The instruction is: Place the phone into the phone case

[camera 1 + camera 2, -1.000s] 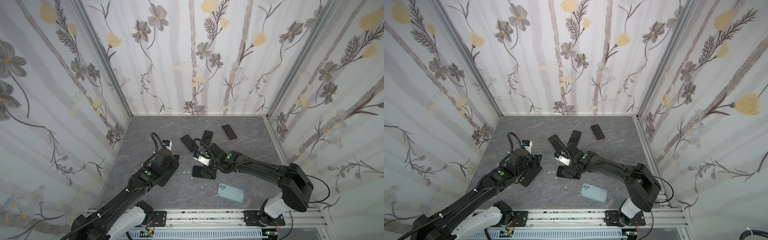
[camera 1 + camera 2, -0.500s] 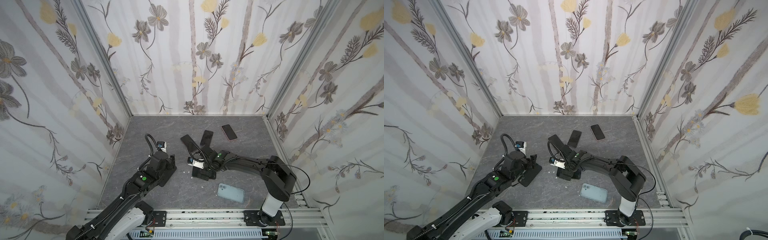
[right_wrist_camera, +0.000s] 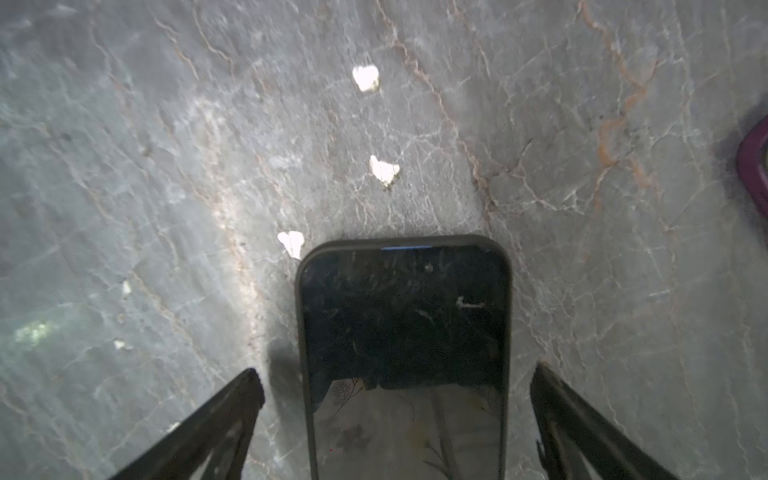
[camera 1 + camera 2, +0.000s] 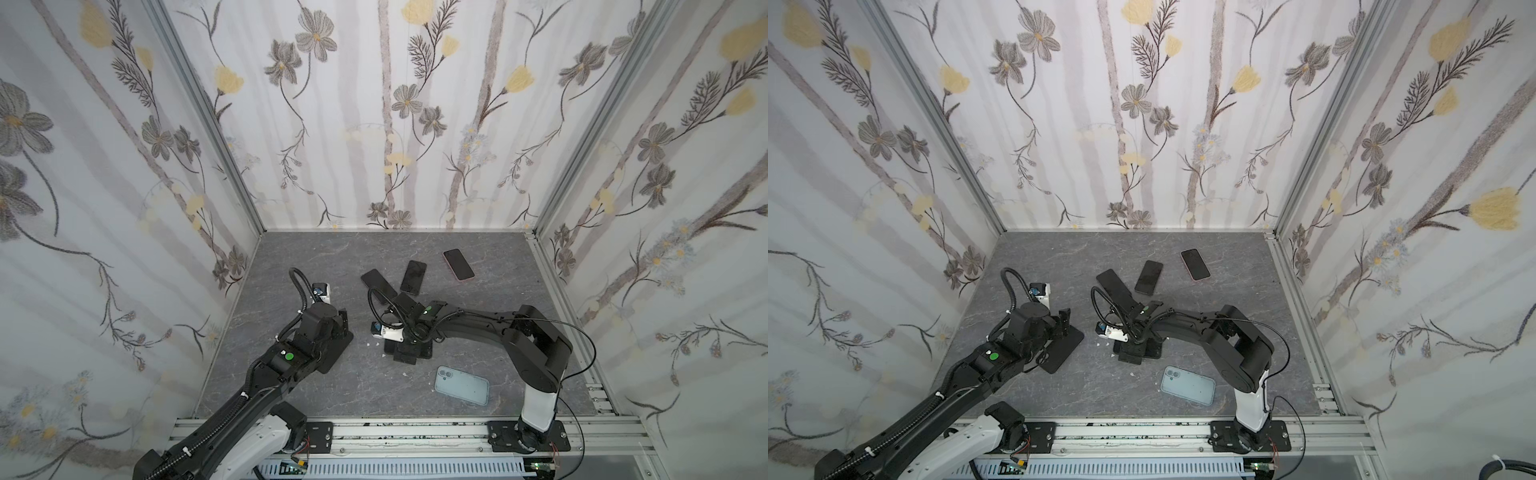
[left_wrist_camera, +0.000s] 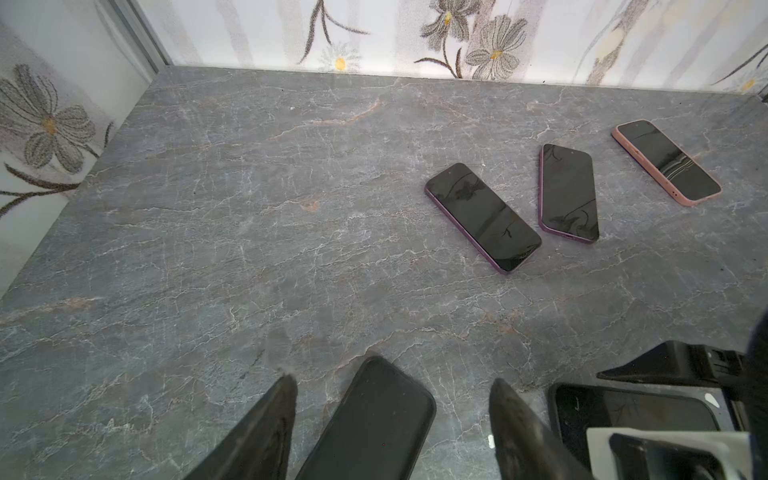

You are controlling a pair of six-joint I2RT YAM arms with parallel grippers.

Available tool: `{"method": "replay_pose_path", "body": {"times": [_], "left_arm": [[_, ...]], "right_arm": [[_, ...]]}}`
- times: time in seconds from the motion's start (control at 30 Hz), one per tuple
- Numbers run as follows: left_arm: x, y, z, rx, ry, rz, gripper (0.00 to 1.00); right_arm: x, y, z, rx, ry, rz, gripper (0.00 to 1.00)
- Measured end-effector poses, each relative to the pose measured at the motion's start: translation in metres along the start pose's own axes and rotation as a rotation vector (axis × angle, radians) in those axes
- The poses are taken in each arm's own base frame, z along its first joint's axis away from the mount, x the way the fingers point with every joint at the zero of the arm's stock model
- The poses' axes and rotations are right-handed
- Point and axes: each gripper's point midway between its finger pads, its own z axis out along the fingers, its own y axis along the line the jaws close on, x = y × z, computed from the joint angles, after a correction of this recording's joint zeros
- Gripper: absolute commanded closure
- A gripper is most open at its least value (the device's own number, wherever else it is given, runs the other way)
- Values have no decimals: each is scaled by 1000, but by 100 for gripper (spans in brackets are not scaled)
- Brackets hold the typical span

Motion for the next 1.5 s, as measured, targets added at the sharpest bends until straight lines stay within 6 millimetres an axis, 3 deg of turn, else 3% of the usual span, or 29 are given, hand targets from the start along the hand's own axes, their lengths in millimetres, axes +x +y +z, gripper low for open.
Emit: {"method": "replay_pose_path", "body": {"times": [0.27, 0.53, 0.77, 1.23, 1.5], "left_arm": [[0, 0, 0, -2, 0, 0, 28], [1, 1, 2, -7, 5, 2, 28], [2, 1, 2, -9, 9, 3, 28], [8, 1, 8, -16, 34, 13, 28], [15, -4, 12, 0, 69, -17, 28]], "right_arm": [[3, -10, 4, -18, 16, 35, 1], [16, -20, 5, -47, 28, 128, 14], [40, -49, 0, -14, 37, 264, 25], [143, -138, -23, 165, 48, 780, 28], [194, -170, -37, 253, 62, 998, 24]]}}
